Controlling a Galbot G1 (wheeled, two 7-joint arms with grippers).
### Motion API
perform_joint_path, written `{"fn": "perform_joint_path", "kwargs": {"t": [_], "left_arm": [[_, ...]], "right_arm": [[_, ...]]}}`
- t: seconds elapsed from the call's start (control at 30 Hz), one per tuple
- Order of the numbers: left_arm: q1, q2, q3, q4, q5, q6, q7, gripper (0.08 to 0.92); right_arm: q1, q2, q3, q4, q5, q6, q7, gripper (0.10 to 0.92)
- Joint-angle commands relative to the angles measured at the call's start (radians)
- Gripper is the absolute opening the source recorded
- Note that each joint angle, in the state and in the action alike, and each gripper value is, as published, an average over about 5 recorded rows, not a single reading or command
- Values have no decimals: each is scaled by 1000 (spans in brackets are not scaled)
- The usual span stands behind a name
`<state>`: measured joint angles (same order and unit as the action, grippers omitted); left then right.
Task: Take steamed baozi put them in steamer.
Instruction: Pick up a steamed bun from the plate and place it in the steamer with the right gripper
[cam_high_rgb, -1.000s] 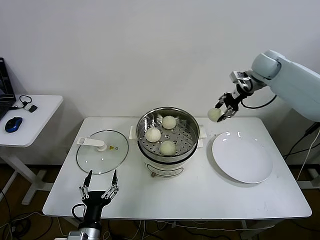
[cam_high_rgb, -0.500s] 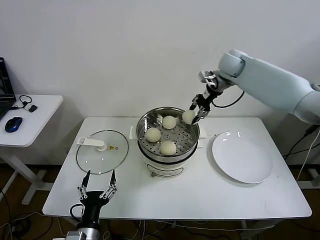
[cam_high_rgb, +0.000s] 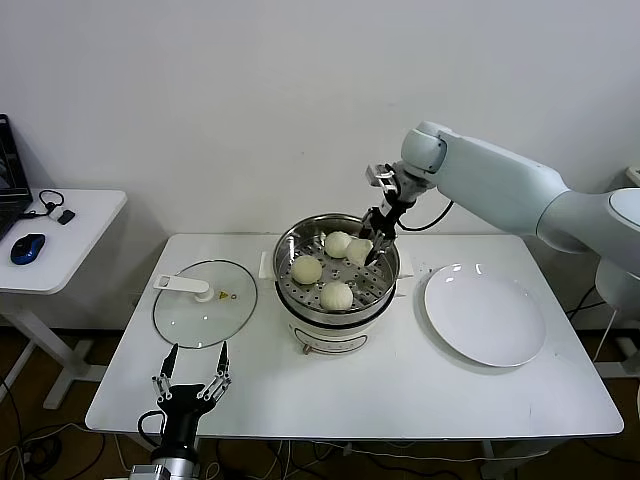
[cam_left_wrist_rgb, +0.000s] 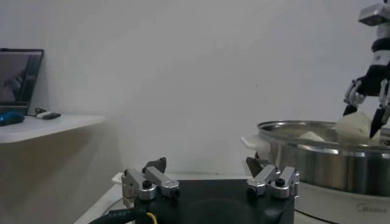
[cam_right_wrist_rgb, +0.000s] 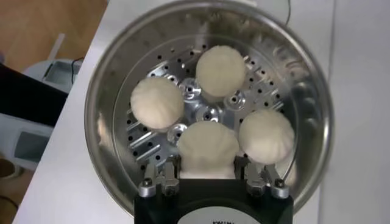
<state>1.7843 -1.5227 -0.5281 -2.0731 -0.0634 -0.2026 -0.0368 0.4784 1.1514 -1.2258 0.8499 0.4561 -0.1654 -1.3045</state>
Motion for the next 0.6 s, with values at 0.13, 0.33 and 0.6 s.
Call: {"fn": "perform_joint_path", "kwargs": {"t": [0.13,0.33,0.6], "left_arm": [[6,1,-1,1,-1,-2,0,823],[9,1,-3,1,-3,-4,0,823],[7,0,-2,2,-3,-3,0,823]], "right_arm": [[-44,38,1,-34,-56,10,-3,577],[-51,40,7,-48,-88,24,-9,577],[-60,41,18,-54,-115,33,-10,577]]}}
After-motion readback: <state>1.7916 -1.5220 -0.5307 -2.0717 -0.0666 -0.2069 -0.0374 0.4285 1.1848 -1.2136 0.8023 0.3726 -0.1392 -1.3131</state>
